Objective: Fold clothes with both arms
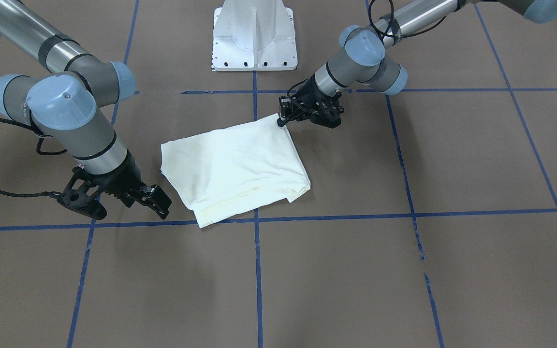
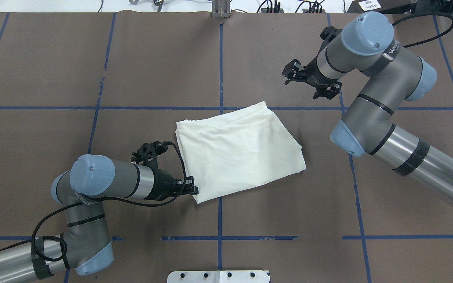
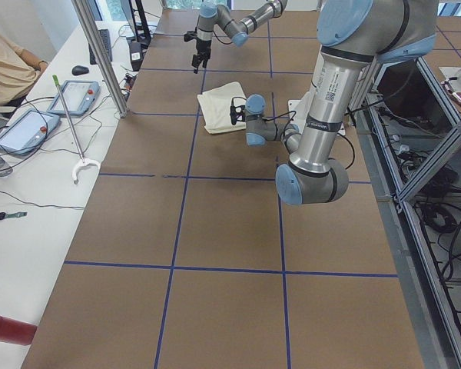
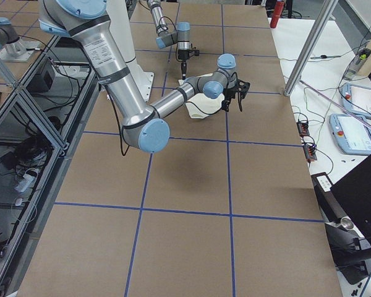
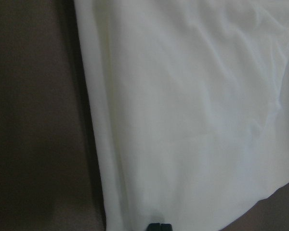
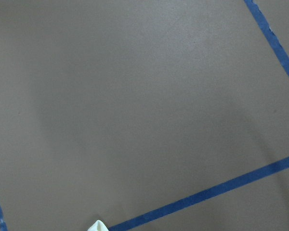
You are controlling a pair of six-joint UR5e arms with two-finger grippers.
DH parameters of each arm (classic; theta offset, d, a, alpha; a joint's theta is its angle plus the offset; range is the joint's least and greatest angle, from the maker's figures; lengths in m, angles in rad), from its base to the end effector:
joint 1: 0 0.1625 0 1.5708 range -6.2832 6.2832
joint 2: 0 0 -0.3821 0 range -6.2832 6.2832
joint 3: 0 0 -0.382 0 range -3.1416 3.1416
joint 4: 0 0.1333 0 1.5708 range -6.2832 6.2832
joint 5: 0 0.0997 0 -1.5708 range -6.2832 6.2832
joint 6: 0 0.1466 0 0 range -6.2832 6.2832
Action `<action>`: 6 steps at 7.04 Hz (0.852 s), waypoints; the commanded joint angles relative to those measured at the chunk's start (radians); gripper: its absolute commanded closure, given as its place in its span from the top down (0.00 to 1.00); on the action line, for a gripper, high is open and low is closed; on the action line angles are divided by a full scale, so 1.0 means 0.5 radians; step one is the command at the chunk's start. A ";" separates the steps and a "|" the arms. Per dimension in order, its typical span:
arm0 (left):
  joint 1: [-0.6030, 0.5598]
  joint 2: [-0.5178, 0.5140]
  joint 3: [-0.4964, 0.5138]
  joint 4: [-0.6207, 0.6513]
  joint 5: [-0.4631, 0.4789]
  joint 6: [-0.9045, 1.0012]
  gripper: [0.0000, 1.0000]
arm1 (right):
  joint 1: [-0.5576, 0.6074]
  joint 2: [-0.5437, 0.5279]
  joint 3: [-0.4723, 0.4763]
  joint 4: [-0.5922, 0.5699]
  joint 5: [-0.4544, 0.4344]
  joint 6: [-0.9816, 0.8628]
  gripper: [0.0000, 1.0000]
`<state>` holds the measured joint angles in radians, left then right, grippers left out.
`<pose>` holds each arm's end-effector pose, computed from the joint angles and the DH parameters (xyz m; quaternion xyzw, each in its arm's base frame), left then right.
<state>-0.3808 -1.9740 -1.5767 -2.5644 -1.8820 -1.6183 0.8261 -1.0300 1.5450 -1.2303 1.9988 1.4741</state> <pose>0.5749 -0.3254 0.2871 -0.0110 0.6483 -0.0627 0.7588 -0.4179 -0.5603 0.3141 0.0074 -0.4490 0.2348 0.8621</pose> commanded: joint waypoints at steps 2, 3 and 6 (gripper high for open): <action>0.001 0.189 -0.178 0.002 -0.016 0.003 0.00 | 0.013 0.001 0.009 0.000 0.003 0.000 1.00; -0.002 0.326 -0.300 0.005 -0.022 0.009 0.00 | 0.032 -0.062 0.051 0.000 0.012 -0.009 1.00; -0.372 0.673 -0.396 0.008 -0.226 0.515 0.00 | 0.297 -0.360 0.092 -0.009 0.061 -0.745 1.00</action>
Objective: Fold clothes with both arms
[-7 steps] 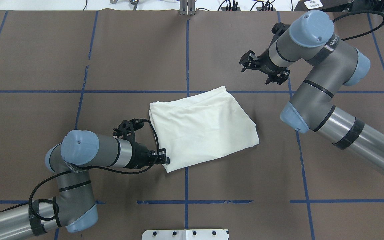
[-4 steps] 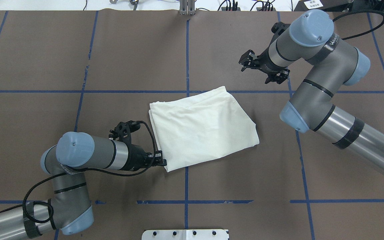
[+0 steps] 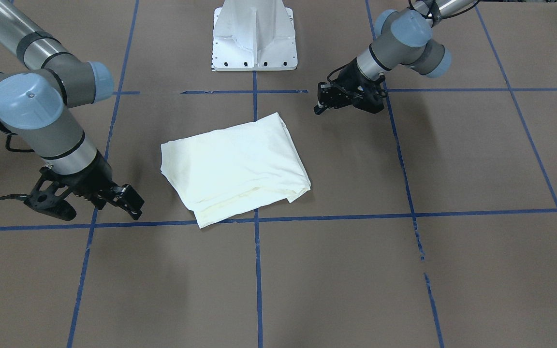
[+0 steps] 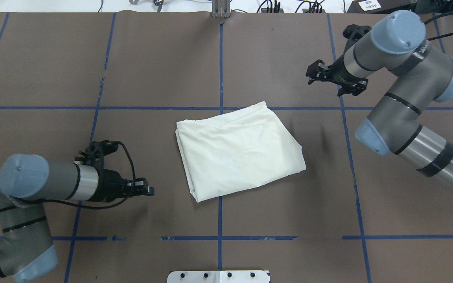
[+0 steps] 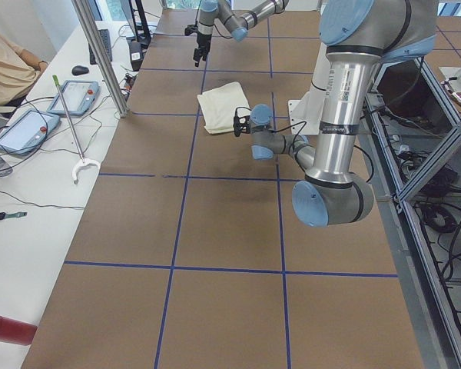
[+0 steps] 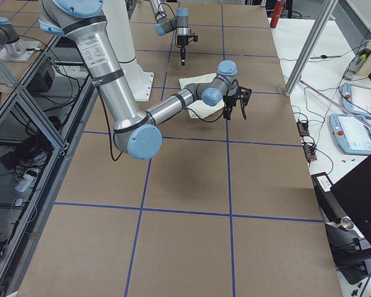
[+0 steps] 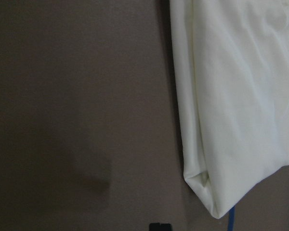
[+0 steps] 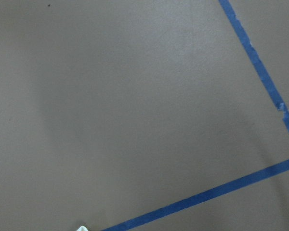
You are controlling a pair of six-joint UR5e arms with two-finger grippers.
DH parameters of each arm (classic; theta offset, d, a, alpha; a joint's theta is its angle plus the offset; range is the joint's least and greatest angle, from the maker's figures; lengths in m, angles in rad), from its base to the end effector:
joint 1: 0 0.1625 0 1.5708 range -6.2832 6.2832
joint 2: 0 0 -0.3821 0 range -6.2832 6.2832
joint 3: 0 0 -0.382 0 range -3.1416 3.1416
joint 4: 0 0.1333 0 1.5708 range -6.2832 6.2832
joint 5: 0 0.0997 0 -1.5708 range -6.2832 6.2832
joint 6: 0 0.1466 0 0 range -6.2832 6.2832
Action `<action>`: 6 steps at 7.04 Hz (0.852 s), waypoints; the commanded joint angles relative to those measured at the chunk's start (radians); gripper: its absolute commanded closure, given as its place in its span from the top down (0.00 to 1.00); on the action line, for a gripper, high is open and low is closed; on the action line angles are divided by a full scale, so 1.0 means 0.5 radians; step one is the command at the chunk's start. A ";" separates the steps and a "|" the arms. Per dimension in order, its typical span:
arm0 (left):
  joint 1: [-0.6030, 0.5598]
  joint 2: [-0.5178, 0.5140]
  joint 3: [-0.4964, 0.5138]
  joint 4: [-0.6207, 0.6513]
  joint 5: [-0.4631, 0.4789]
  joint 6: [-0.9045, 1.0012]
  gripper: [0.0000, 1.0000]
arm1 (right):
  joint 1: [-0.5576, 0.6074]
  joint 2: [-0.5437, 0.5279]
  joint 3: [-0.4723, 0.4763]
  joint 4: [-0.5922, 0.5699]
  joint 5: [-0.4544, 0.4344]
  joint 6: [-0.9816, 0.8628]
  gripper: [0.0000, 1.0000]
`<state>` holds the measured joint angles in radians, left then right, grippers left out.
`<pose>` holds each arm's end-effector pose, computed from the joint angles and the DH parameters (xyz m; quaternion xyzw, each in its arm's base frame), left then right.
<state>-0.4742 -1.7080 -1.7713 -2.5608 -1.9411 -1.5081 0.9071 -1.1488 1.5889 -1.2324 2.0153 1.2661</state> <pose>0.4699 -0.3314 0.3506 0.0208 0.6224 -0.0471 0.7810 -0.3549 -0.5679 0.3726 0.0432 -0.4204 0.1878 0.8866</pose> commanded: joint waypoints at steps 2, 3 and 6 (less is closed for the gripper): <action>-0.788 0.332 0.069 0.065 -0.463 1.082 0.00 | 0.625 -0.370 -0.015 -0.035 0.376 -1.053 1.00; -1.131 0.348 0.158 0.202 -0.629 1.578 0.00 | 0.871 -0.472 -0.042 -0.084 0.536 -1.357 1.00; -1.924 0.193 0.186 1.216 -0.643 2.813 0.00 | 1.115 -0.562 -0.048 -0.470 0.605 -2.123 1.00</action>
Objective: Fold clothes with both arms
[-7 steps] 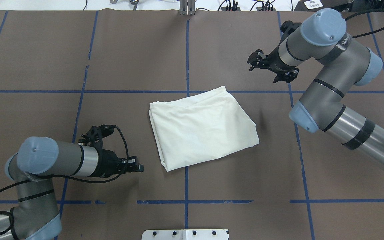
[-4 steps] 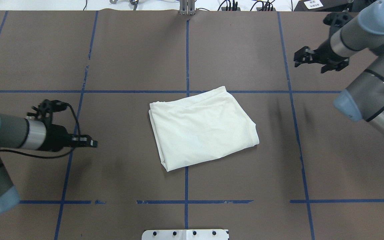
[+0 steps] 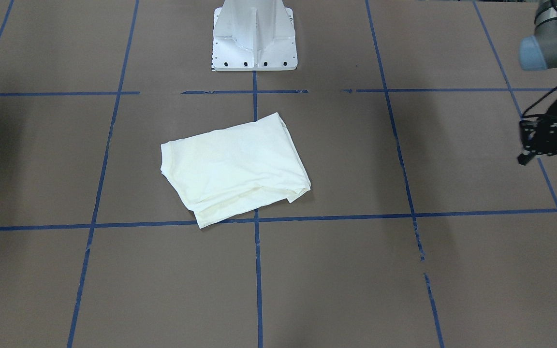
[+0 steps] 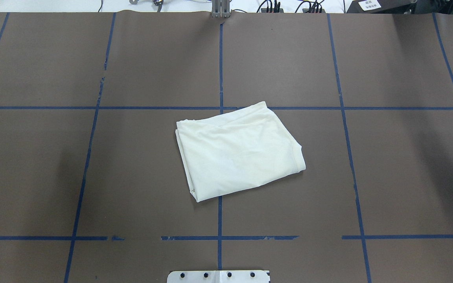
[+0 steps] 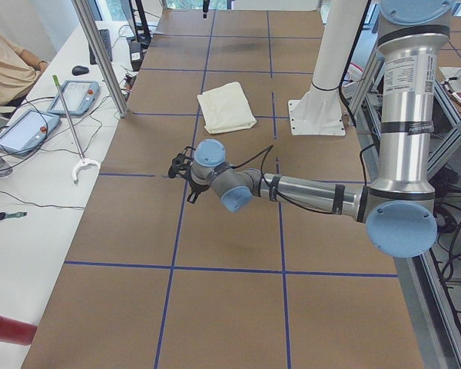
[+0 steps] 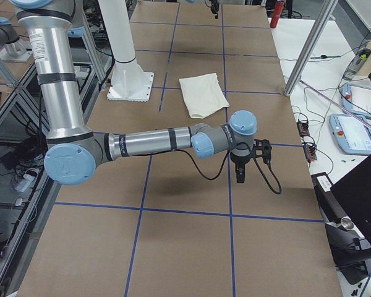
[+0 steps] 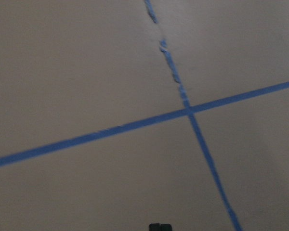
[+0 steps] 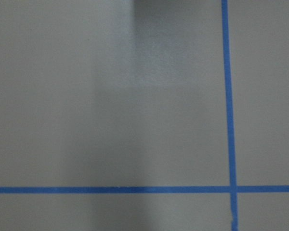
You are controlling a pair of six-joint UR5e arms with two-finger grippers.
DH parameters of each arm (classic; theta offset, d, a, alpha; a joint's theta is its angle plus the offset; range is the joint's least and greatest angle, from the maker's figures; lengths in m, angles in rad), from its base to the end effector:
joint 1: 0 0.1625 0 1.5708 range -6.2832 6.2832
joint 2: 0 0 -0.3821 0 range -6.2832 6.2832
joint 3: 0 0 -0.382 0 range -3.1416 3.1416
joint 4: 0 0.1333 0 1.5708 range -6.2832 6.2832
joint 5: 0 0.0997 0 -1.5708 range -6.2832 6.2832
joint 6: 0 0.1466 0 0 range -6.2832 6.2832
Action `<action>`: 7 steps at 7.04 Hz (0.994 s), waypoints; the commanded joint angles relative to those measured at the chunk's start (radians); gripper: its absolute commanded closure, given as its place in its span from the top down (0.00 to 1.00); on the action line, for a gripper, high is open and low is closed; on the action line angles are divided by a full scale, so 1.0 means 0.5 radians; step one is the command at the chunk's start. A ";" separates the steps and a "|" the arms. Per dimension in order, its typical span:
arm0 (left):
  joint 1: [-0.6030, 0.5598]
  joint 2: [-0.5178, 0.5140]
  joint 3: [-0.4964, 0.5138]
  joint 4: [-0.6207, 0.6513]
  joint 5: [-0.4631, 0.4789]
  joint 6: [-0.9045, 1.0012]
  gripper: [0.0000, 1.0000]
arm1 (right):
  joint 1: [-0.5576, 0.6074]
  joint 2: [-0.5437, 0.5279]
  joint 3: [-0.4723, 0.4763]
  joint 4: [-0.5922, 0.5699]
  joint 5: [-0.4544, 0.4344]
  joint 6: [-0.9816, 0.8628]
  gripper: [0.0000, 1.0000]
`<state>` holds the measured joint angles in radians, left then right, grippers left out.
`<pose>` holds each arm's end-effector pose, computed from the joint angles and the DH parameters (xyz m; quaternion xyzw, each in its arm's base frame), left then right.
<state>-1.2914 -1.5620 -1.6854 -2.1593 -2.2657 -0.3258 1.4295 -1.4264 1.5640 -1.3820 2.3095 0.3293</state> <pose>0.1069 -0.5157 0.5270 0.2099 0.4010 0.0953 0.8866 -0.0450 -0.5618 0.5589 0.0643 -0.3817 0.0280 0.9216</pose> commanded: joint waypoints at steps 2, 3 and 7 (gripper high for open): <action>-0.500 -0.192 0.009 1.152 0.006 1.093 0.99 | 0.077 -0.016 -0.011 -0.264 0.014 -0.266 1.00; -0.528 -0.135 -0.001 1.241 0.012 1.093 1.00 | 0.068 -0.010 -0.041 -0.258 -0.014 -0.269 1.00; -0.516 0.001 -0.071 1.196 -0.181 0.469 1.00 | 0.053 -0.086 -0.078 -0.148 -0.029 -0.269 1.00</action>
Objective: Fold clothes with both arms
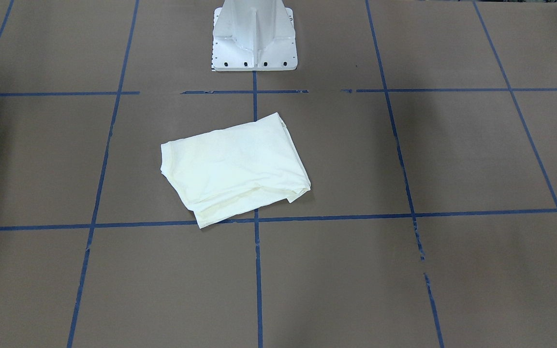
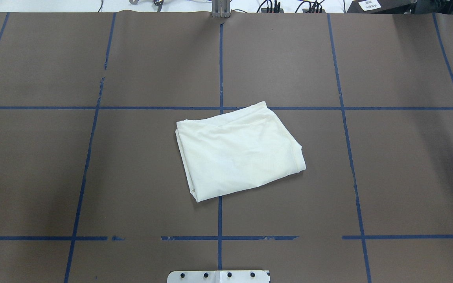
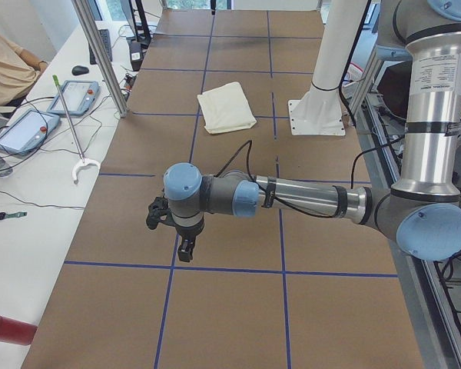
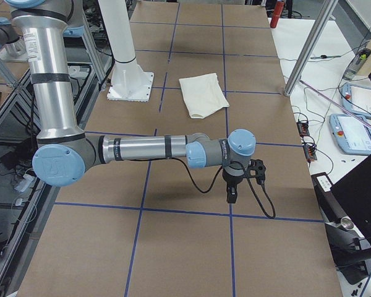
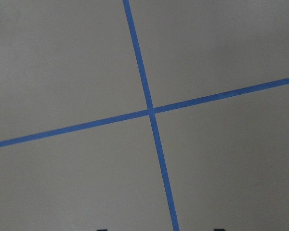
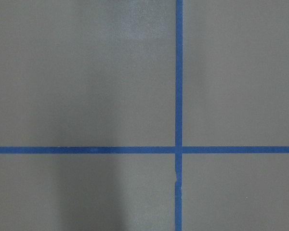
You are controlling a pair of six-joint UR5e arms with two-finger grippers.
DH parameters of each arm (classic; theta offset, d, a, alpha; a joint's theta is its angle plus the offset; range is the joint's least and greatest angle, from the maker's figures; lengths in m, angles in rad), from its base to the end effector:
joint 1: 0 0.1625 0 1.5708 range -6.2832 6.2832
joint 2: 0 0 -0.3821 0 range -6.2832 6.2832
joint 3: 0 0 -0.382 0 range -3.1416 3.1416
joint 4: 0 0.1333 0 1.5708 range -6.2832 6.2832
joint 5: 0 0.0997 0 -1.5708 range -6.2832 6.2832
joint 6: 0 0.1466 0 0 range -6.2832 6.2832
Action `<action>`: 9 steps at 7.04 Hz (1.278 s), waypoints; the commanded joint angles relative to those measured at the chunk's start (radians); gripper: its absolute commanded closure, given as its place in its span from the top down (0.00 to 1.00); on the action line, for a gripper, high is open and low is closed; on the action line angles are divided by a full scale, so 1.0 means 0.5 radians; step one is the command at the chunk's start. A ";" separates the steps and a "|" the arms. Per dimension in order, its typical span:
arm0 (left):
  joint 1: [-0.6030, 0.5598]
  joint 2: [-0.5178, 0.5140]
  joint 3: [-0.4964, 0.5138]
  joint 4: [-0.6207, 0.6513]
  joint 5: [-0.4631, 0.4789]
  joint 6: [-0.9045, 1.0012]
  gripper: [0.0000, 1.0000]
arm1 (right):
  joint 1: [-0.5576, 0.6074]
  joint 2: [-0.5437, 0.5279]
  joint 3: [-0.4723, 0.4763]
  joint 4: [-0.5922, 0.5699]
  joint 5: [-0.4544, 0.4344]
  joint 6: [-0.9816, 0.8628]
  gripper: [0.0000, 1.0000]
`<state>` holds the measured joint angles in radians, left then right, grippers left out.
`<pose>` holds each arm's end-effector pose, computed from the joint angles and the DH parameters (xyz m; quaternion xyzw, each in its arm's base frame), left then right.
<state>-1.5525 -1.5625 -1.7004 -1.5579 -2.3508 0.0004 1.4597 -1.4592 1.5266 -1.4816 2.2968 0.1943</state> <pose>-0.0213 -0.4869 0.5912 0.0467 0.3801 0.0292 0.9233 -0.0240 -0.5399 0.6092 0.0184 -0.3610 0.0110 0.9323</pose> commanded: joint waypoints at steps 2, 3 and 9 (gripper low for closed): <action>0.068 0.035 -0.014 -0.056 0.038 -0.234 1.00 | -0.042 -0.036 -0.141 0.159 -0.093 0.020 1.00; 0.068 0.042 -0.023 -0.056 0.035 -0.231 1.00 | -0.042 -0.018 -0.175 0.183 -0.087 0.032 1.00; 0.056 0.027 -0.305 -0.062 0.017 -0.216 1.00 | -0.005 -0.042 -0.087 0.104 0.088 -0.042 1.00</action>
<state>-1.5236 -1.5416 -1.8438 -1.5875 -2.3366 -0.1094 1.4447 -1.4736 1.4611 -1.4261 2.3350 0.1893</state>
